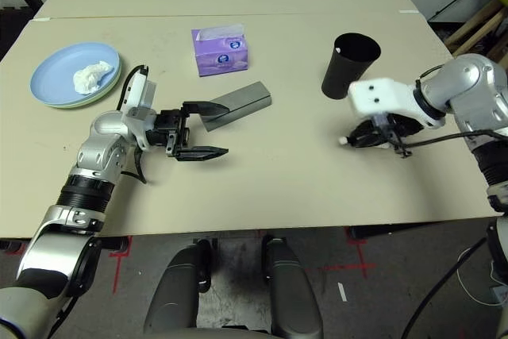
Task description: Organize and tidy the items on the table.
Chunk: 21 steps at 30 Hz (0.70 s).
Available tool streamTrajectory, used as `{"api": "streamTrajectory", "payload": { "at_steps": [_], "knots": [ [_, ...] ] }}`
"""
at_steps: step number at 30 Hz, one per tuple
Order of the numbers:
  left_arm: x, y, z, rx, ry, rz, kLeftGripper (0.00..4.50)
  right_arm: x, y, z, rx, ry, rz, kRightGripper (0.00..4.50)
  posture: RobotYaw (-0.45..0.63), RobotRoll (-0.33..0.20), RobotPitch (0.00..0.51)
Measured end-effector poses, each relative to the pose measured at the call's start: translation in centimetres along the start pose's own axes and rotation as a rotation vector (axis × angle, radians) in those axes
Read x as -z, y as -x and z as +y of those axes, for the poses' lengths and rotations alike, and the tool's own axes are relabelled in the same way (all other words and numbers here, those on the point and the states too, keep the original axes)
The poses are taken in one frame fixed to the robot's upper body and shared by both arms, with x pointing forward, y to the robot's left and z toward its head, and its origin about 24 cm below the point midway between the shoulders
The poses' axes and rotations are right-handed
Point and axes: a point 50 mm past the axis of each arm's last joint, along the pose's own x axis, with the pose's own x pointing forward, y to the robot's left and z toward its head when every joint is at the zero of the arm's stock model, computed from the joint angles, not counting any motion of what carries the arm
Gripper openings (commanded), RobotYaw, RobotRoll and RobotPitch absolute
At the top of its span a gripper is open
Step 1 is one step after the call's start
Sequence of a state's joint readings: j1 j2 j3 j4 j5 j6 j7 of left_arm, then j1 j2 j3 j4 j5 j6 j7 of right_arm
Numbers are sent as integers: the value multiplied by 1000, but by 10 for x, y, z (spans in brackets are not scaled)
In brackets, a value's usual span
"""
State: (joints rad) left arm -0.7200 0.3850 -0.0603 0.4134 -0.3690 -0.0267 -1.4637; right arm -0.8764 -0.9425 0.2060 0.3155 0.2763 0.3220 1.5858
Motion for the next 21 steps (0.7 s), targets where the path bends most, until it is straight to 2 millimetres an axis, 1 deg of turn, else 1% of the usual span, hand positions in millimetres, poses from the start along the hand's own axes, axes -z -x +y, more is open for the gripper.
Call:
{"api": "streamTrajectory", "payload": {
  "at_steps": [2,3,5,7,11,14,18,21],
  "knots": [
    [-2,-1,1,3,-10,-4,4500,-15,-6,-6,90,-1,-250,424,32,0,236],
    [-2,-2,1,4,-11,-7,4500,-19,-8,-9,146,-2,-346,424,27,0,236],
    [-1,-3,1,4,-10,-9,4500,-20,-12,-13,279,-15,-513,424,24,0,235],
    [-1,-3,1,3,-7,-8,4500,-15,-16,-16,427,-62,-641,424,20,0,236],
    [-1,-2,1,3,-7,-7,4500,-5,-20,-17,712,-134,-812,424,23,0,236],
    [-1,-3,1,3,-7,-8,4500,-6,-20,-17,895,-138,-901,424,20,0,238],
    [0,-2,1,2,-2,-7,4500,-7,-17,-17,1088,-147,-975,424,18,0,236],
    [3,-1,1,-3,10,-3,4500,-6,-13,-18,1192,-162,-1000,424,21,0,234]
  ]
}}
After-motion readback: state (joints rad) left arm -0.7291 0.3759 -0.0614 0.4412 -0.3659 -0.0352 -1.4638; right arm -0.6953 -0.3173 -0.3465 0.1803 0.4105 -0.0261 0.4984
